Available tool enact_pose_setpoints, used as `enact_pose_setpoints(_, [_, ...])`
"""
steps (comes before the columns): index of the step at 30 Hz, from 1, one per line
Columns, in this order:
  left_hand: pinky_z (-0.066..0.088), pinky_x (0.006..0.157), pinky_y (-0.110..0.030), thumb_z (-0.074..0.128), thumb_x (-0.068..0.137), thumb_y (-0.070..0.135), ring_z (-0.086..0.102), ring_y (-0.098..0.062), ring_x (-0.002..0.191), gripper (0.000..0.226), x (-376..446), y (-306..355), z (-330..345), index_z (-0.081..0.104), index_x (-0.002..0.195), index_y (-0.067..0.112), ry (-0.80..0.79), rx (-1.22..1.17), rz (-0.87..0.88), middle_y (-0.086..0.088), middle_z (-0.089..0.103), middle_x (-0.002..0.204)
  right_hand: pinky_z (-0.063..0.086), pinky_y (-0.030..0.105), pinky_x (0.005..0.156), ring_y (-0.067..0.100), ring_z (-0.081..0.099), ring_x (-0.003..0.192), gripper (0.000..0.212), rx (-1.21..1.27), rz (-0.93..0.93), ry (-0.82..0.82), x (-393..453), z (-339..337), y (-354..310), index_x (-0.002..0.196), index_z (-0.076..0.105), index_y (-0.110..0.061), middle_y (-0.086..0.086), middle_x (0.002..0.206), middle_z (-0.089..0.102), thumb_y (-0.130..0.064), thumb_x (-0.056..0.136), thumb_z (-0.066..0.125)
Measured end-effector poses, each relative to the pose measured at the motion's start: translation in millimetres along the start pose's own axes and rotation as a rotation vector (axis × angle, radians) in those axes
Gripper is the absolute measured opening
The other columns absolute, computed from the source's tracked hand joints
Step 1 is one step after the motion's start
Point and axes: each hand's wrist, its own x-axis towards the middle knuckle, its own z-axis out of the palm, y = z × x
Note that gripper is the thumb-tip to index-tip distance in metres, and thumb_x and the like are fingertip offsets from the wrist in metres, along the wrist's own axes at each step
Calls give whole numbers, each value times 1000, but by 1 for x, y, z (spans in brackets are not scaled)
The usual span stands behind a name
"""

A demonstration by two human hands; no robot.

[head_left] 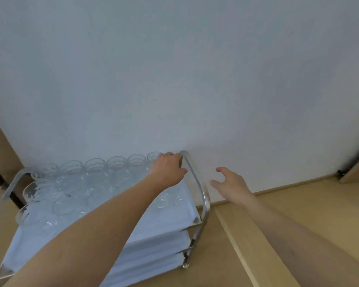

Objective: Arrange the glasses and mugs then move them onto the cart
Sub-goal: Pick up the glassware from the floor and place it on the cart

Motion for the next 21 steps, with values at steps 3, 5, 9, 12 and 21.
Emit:
enact_pose_setpoints(3, [44,105,-45,57,96,46,45,-32,130,54,3,31,-15,50,144,21,23,5,85,-9,55,138,42,37,106,28,49,131,61,-48,16,77,-19,-32,10,150,40,-23,7,147,50,-43,96,60])
enact_pose_setpoints(5, [43,107,-46,57,96,47,42,-31,134,58,4,56,-21,46,147,21,25,6,129,-9,51,144,42,38,107,28,48,132,62,-61,39,126,-32,-52,20,150,40,-25,6,148,49,-45,96,60])
enact_pose_setpoints(9, [42,108,-47,56,98,48,40,-31,137,60,1,114,-25,43,149,20,24,22,254,-10,47,149,40,41,110,30,44,136,65,-49,94,217,-58,-93,49,151,40,-26,7,149,47,-48,93,62])
enact_pose_setpoints(12, [42,108,-47,56,98,49,40,-30,137,60,-1,163,-18,42,149,20,16,36,342,-9,47,149,39,44,112,30,43,137,68,-33,140,289,-80,-127,77,152,39,-25,8,150,46,-47,92,64])
enact_pose_setpoints(21, [41,109,-45,54,98,49,37,-29,139,62,-21,354,37,41,150,19,-58,60,613,-8,45,150,39,32,105,23,48,133,69,2,284,484,-165,-225,198,151,40,-21,5,149,49,-42,92,67])
